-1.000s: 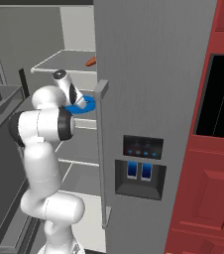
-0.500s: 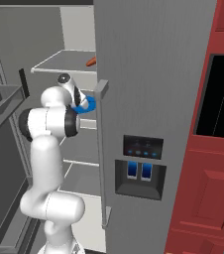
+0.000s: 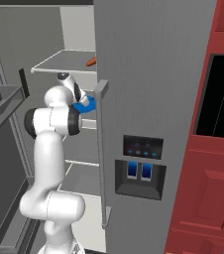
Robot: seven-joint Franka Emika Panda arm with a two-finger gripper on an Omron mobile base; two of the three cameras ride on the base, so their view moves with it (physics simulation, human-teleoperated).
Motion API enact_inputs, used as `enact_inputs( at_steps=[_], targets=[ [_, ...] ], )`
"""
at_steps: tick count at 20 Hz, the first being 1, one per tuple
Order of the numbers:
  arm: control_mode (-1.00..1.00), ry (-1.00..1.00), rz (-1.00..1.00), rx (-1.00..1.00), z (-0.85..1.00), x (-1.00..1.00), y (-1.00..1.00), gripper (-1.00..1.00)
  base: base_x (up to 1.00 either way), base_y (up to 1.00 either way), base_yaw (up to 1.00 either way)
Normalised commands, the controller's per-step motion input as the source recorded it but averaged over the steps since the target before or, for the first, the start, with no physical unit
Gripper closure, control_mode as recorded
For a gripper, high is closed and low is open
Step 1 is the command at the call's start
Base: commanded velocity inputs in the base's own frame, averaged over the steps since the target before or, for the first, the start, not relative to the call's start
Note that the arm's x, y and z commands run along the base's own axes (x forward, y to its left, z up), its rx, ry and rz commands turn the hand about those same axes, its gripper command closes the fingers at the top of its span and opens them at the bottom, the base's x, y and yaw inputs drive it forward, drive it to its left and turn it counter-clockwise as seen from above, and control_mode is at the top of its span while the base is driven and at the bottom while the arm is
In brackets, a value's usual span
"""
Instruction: Retrieve the fish from the fridge and place it on the cutting board.
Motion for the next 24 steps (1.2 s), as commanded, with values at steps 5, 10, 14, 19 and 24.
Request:
enact_inputs(
  at_steps=[5, 10, 14, 19, 24],
  targets=[
    [-1.0, 0.0, 0.0, 0.0, 0.0, 0.0, 0.0, 1.0, 0.0, 0.0, 0.0],
    [-1.0, -0.06, 0.0, 0.0, -0.02, 0.0, 0.0, 1.0, 0.0, 0.0, 0.0],
    [-1.0, -0.25, 0.0, -0.03, -0.33, 0.0, 0.0, 1.0, 0.0, 0.0, 0.0],
    [-1.0, -0.27, 0.0, 0.0, -0.05, 0.02, 0.0, 1.0, 0.0, 0.0, 0.0],
    [-1.0, -0.28, 0.0, 0.0, 0.04, 0.01, 0.0, 1.0, 0.0, 0.0, 0.0]
  ],
)
